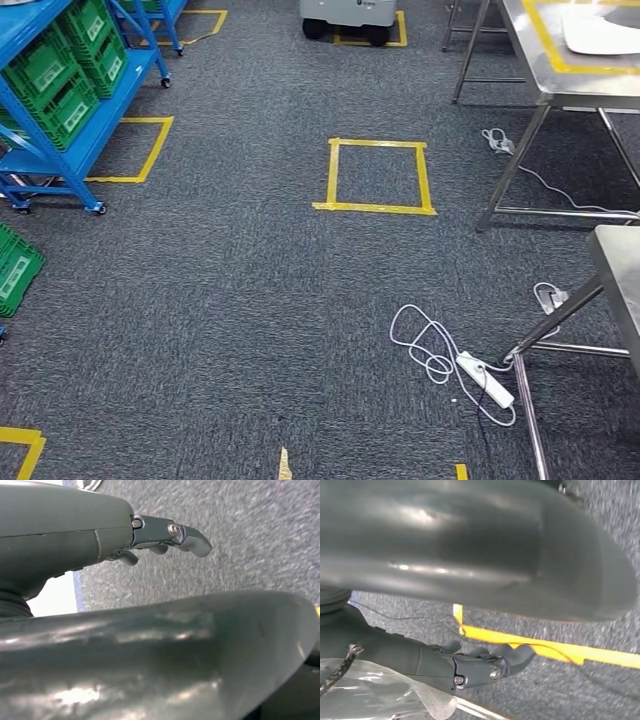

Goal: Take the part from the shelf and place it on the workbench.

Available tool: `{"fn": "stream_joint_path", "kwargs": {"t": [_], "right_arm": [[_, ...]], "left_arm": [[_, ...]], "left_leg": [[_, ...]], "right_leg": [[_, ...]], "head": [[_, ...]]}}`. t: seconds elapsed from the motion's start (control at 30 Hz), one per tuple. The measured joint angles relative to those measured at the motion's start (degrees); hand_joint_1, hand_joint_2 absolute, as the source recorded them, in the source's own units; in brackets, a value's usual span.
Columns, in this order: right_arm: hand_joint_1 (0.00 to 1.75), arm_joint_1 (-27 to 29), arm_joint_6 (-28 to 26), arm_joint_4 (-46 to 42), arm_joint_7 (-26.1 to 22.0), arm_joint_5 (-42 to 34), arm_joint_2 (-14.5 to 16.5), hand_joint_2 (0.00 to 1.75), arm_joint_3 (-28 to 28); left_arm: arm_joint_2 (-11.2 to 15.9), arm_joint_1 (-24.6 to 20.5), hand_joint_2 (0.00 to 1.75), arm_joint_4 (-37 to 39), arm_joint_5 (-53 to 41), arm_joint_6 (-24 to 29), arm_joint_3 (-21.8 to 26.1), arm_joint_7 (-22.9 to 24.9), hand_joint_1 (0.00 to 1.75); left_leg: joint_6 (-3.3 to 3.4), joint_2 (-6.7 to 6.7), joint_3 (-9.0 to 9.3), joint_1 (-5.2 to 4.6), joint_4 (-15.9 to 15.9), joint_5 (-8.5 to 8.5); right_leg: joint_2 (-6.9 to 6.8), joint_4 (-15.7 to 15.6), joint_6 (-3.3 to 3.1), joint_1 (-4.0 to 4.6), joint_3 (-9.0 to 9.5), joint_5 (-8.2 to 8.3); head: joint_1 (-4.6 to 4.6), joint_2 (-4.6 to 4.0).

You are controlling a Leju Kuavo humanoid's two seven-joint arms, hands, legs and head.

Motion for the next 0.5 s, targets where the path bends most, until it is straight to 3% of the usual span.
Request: {"fn": "stream_joint_path", "kwargs": {"t": [0.03, 0.1, 0.17, 0.23, 0.27, 0.3, 0.33, 0.4, 0.47, 0.5], "right_arm": [[0.0, -0.01, 0.03, -0.01, 0.03, -0.01, -0.01, 0.0, -0.01], [0.0, -0.07, 0.08, -0.03, 0.02, 0.0, -0.04, 0.0, -0.04], [0.0, 0.0, 0.14, -0.04, 0.02, 0.01, -0.08, 0.0, -0.05], [0.0, 0.13, 0.19, -0.04, 0.02, 0.01, -0.08, 0.0, -0.05], [0.0, 0.15, 0.19, -0.04, 0.02, 0.01, -0.08, 0.0, -0.05], [0.0, 0.14, 0.18, -0.04, 0.02, 0.0, -0.08, 0.0, -0.05], [0.0, 0.11, 0.17, -0.04, 0.02, 0.0, -0.08, 0.0, -0.06], [0.0, 0.03, 0.17, -0.04, 0.02, -0.01, -0.08, 0.0, -0.06], [0.0, -0.01, 0.21, -0.04, 0.03, -0.03, -0.08, 0.0, -0.07], [0.0, -0.05, 0.25, -0.04, 0.03, -0.07, -0.08, 0.0, -0.07]], "left_arm": [[0.02, 0.06, 0.0, 0.0, -0.01, 0.0, 0.01, 0.03, 0.0], [0.03, 0.07, 0.0, 0.0, 0.0, 0.0, 0.01, 0.07, 0.0], [0.02, -0.02, 0.0, 0.0, -0.01, 0.0, 0.01, 0.09, 0.0], [0.03, 0.0, 0.0, 0.0, -0.02, 0.0, 0.01, 0.11, 0.0], [0.03, 0.07, 0.0, 0.0, -0.02, 0.0, 0.01, 0.12, 0.0], [0.05, 0.14, 0.0, 0.0, -0.02, 0.0, 0.01, 0.14, 0.0], [0.07, 0.18, 0.0, 0.0, -0.02, 0.0, 0.01, 0.15, 0.0], [0.07, 0.18, 0.0, 0.0, -0.02, 0.0, 0.01, 0.16, 0.0], [0.06, 0.07, 0.0, 0.0, -0.02, 0.0, 0.01, 0.16, 0.0], [0.06, 0.09, 0.0, 0.0, -0.02, 0.01, 0.01, 0.15, 0.0]], "left_leg": [[-0.28, -0.4, -0.14, 0.08, -0.03, 0.09], [-0.82, 0.84, -0.79, 0.03, 1.4, -1.01], [-1.45, 3.54, -3.25, 0.05, 7.0, -4.22], [-1.89, 4.75, -6.53, 0.27, 14.1, -7.17], [-1.97, 4.95, -7.29, 0.35, 15.75, -7.34], [-1.97, 5.1, -7.0, 0.4, 15.29, -6.42], [-1.86, 5.34, -5.66, 0.41, 12.7, -4.6], [-1.36, 7.18, -1.68, 0.08, 4.93, -1.07], [-0.78, 8.87, 0.47, -0.43, 0.4, -0.16], [-0.53, 8.92, 0.55, -0.66, -0.1, -0.44]], "right_leg": [[-0.51, -0.1, -0.28, -0.01, 0.04, 0.17], [-1.72, -0.5, -0.84, -0.13, 0.3, 0.41], [-3.24, -0.74, -1.3, -0.06, 0.53, 0.39], [-4.81, -0.73, -1.56, 0.12, 0.6, 0.21], [-5.56, -0.73, -1.61, 0.19, 0.64, 0.12], [-6.25, -0.72, -1.62, 0.23, 0.72, 0.04], [-6.89, -0.72, -1.59, 0.26, 0.86, -0.06], [-8.0, -0.69, -1.36, 0.41, 1.21, -0.34], [-8.98, -0.64, -0.95, 0.63, 1.35, -0.62], [-9.51, -0.66, -0.69, 0.7, 1.41, -0.71]], "head": [[0.02, 0.0], [-0.17, 0.0], [-0.44, 0.0], [-0.52, 0.0], [-0.52, 0.0], [-0.52, 0.0], [-0.52, 0.0], [-0.53, 0.0], [-0.5, 0.0], [-0.49, 0.0]]}}
